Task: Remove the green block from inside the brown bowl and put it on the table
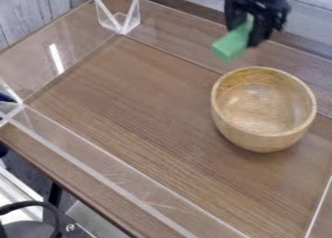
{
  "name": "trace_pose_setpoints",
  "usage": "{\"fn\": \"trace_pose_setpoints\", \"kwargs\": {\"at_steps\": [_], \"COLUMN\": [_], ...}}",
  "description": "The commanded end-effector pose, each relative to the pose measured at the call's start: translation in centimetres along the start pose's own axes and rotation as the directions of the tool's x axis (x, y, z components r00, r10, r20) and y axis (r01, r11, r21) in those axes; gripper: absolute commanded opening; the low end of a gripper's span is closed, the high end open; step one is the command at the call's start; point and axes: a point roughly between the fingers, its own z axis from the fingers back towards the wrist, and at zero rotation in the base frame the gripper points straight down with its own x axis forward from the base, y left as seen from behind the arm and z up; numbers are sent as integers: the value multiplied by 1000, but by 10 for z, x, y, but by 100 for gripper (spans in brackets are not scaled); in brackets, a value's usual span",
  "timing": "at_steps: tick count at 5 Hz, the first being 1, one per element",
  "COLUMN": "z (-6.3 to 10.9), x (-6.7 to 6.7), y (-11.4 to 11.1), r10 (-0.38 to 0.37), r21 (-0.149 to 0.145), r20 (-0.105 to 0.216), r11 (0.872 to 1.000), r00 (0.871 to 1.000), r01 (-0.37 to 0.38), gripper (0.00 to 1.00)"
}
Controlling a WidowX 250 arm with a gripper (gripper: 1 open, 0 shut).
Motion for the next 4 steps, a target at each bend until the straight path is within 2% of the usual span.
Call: {"fn": "trace_pose_setpoints", "kwargs": {"at_steps": [1, 3, 4], "z": [19, -10, -15], "x": [11, 1, 1], "y": [31, 45, 40], "r10": [38, 70, 64], "r21": [29, 28, 22], "r20": [67, 35, 41], "r11": [999, 997, 998], "r00": [997, 997, 997], "r01": [-40, -71, -65], "gripper": [0, 0, 0]}}
